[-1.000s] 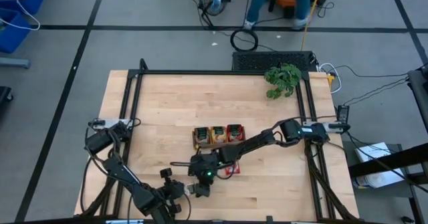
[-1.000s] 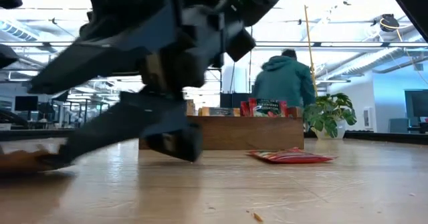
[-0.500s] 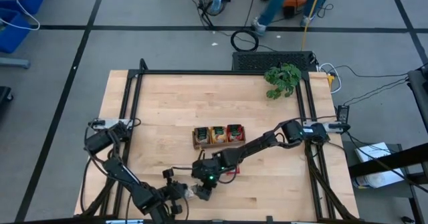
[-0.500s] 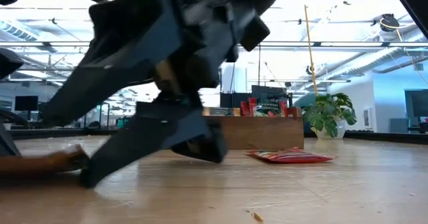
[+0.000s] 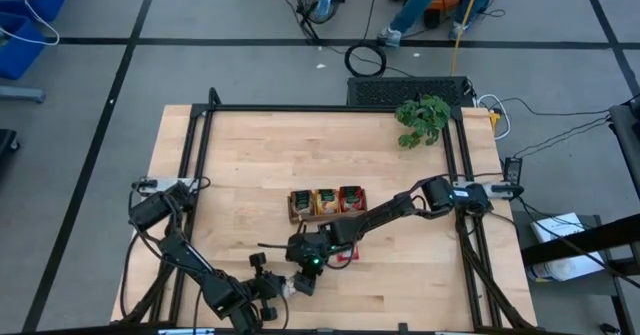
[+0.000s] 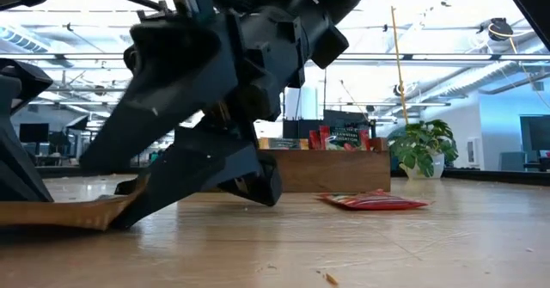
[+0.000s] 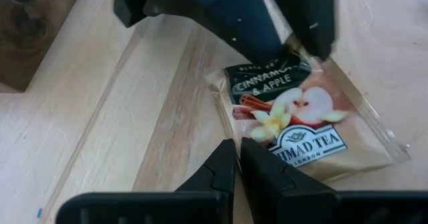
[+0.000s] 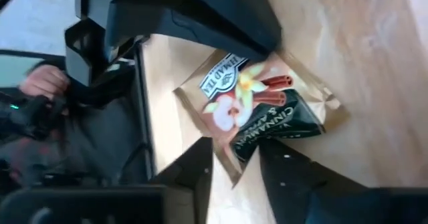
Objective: Pick & Place Tea
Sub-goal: Put the brown tea bag into the left section of the wooden organizer
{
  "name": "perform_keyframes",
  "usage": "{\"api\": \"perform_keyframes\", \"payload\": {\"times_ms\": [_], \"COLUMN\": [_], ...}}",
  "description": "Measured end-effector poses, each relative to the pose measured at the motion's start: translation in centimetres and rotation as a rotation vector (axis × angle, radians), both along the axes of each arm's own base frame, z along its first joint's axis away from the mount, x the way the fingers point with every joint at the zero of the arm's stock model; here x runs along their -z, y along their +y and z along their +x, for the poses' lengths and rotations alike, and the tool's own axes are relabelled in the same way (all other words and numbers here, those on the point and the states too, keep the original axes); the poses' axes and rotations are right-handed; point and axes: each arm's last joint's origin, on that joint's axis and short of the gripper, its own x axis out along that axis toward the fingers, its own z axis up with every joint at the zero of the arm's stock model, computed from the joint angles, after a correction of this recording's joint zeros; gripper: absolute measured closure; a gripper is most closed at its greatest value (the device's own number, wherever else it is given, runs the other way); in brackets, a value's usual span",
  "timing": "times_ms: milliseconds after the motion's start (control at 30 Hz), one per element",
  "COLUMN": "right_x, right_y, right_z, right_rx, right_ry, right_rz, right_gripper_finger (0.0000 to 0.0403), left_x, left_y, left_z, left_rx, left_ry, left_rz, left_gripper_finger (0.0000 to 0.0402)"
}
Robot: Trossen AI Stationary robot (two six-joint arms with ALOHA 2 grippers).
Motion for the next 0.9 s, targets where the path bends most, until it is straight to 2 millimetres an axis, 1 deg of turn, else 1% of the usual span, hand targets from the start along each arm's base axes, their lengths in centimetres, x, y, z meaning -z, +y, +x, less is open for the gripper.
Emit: {"api": "perform_keyframes", "payload": {"times_ms": [67, 200, 233, 367, 467, 533, 600, 633, 700, 767, 867, 900], "right_x": [0.2, 0.2, 0.3, 0.1, -1.0, -2.4, -4.4, -5.5, -7.2, -9.4, -13.6, -14.7], "right_y": [-0.1, -0.2, -0.2, -0.3, -0.5, -0.5, -0.4, -0.4, -0.2, -0.1, -0.3, -0.4], "right_z": [-0.1, -0.1, -0.1, -0.1, -0.3, -0.4, -0.8, -1.2, -2.0, -3.0, -3.9, -4.2], "right_rx": [-0.019, -0.061, -0.073, -0.099, -0.130, -0.151, -0.177, -0.194, -0.228, -0.270, -0.329, -0.339], "right_ry": [-0.023, -0.062, -0.073, -0.091, -0.117, -0.149, -0.177, -0.186, -0.197, -0.222, -0.357, -0.385], "right_rz": [-0.039, -0.090, -0.101, -0.126, -0.165, -0.207, -0.259, -0.289, -0.376, -0.481, -0.685, -0.761], "right_gripper_finger": [0.0312, 0.0383, 0.0392, 0.0398, 0.0401, 0.0402, 0.0402, 0.0402, 0.0402, 0.0402, 0.0403, 0.0403], "left_x": [0.0, 0.0, 0.0, -0.2, -1.2, -2.4, -4.0, -4.9, -6.0, -6.4, -6.6, -6.6], "left_y": [0.0, 0.0, 0.0, -0.1, -0.6, -1.0, -1.5, -1.7, -2.1, -2.5, -3.0, -3.0], "left_z": [0.0, 0.0, 0.0, 0.1, -0.3, -0.9, -1.6, -1.9, -2.6, -3.3, -4.1, -4.3], "left_rx": [0.000, -0.001, -0.003, 0.010, 0.073, 0.110, 0.142, 0.151, 0.160, 0.174, 0.183, 0.181], "left_ry": [0.001, 0.001, -0.001, -0.002, 0.006, 0.009, -0.014, -0.037, -0.079, -0.110, -0.172, -0.188], "left_rz": [0.001, 0.001, 0.000, 0.012, 0.045, 0.048, 0.038, 0.025, 0.017, 0.036, 0.073, 0.083], "left_gripper_finger": [0.0366, 0.0366, 0.0366, 0.0366, 0.0366, 0.0366, 0.0366, 0.0366, 0.0366, 0.0366, 0.0366, 0.0366]}}
